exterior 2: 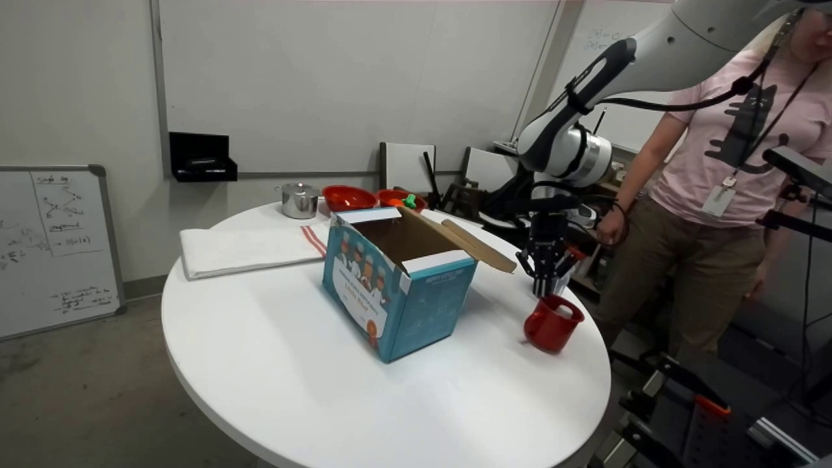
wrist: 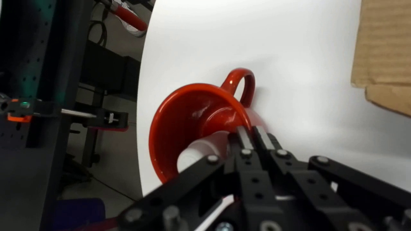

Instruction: Remove the red cup from the box

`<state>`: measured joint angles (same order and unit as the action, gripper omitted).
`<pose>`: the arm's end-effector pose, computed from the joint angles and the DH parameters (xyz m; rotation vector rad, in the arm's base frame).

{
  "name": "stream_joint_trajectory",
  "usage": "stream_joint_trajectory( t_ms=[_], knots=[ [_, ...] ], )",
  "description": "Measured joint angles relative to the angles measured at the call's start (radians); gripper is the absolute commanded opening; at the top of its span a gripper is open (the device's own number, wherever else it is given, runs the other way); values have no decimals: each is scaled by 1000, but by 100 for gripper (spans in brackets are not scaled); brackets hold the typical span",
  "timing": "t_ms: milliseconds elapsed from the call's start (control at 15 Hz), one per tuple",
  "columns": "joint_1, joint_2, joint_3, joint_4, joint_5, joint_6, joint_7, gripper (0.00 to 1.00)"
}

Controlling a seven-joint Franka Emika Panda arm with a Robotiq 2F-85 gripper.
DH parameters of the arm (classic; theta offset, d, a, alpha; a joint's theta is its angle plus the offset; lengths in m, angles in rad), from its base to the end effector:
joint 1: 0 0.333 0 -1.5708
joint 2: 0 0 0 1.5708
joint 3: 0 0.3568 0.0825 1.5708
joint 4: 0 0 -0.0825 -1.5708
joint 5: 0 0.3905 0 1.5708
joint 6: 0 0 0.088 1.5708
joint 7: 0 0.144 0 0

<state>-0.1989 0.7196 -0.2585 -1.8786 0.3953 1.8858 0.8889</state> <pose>0.5118 -0.2105 0.0986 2.0578 -2.1200 -1.0388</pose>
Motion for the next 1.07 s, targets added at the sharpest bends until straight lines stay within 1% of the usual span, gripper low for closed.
stream_joint_trajectory(
  t_ms=[67,133,200,267,667,800,867,1067],
  knots=[
    [-1,-12,-2,-17,3,14,7,3],
    [-1,-23,-3,-33,5,27,16,32],
    [-1,-35,-4,-48,6,39,22,34],
    [-1,-46,-4,-62,7,48,31,39],
    [-1,-105,-4,-119,8,63,55,85],
    [-1,-122,-2,-136,8,68,53,98],
    [-1,-130,1,-142,8,70,42,100],
    [2,-165,21,-160,8,85,-11,100]
  ],
)
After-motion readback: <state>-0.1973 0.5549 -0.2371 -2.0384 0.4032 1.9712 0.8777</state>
